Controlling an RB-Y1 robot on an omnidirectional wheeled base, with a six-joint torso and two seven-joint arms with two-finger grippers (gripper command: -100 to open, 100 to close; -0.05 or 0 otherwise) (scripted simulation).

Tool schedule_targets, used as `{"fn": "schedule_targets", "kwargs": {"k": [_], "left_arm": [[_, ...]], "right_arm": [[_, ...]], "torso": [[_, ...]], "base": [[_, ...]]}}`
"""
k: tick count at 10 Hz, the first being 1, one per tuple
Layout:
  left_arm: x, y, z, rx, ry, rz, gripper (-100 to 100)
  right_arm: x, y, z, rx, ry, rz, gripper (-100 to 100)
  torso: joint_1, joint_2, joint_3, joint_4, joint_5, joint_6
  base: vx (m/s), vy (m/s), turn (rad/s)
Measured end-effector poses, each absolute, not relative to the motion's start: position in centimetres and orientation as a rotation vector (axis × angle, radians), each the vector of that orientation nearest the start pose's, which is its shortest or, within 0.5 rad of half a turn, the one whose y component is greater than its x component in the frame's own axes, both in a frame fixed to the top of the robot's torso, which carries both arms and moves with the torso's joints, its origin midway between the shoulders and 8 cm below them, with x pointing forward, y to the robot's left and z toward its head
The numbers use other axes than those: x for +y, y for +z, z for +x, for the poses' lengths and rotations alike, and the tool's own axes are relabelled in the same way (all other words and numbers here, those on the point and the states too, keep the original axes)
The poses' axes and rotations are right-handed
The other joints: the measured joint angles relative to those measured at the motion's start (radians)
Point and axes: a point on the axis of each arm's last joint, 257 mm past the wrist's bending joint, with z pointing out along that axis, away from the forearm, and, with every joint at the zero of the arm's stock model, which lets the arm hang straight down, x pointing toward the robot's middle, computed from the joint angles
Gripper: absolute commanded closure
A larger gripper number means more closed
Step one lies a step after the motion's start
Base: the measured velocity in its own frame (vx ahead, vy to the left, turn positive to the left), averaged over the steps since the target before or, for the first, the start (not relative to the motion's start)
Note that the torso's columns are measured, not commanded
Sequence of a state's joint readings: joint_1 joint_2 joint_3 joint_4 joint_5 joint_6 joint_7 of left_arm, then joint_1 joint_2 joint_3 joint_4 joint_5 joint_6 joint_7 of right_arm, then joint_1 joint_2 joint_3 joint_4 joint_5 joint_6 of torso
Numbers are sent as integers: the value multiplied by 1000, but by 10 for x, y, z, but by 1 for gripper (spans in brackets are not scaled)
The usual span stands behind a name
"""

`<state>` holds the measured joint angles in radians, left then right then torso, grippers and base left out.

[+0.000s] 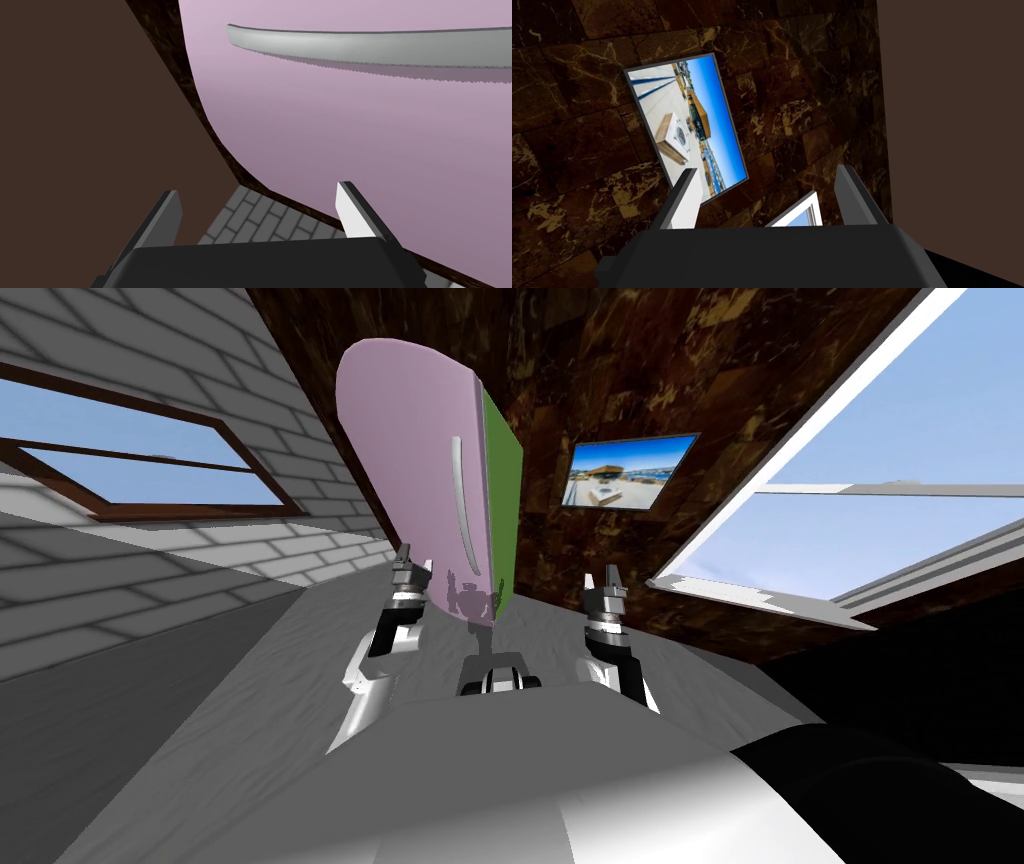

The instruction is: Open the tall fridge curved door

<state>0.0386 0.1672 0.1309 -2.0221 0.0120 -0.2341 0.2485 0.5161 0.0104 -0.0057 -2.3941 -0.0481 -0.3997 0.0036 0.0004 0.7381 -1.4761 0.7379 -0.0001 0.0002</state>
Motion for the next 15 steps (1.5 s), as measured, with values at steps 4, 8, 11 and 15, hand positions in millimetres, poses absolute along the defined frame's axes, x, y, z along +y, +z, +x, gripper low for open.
{"fn": "schedule_targets", "kwargs": {"k": [4,8,11,15], "left_arm": [[310,44,505,678,-1501,-820,-100],[320,46,534,659,-1523,-891,-100],[334,42,561,643,-1540,-976,-100],[343,44,589,624,-1568,-1063,-100]], "right_arm": [[-287,51,334,575,1321,691,0],[-287,51,334,575,1321,691,0],[-287,51,334,575,1321,691,0],[-287,51,334,575,1321,691,0]], "torso": [[-1,0,0,0,0,0],[-1,-1,0,0,0,0],[0,1,1,0,0,0],[-1,0,0,0,0,0]], "base": [[38,-84,78],[48,-81,91],[30,-88,59],[26,-68,69]]}}
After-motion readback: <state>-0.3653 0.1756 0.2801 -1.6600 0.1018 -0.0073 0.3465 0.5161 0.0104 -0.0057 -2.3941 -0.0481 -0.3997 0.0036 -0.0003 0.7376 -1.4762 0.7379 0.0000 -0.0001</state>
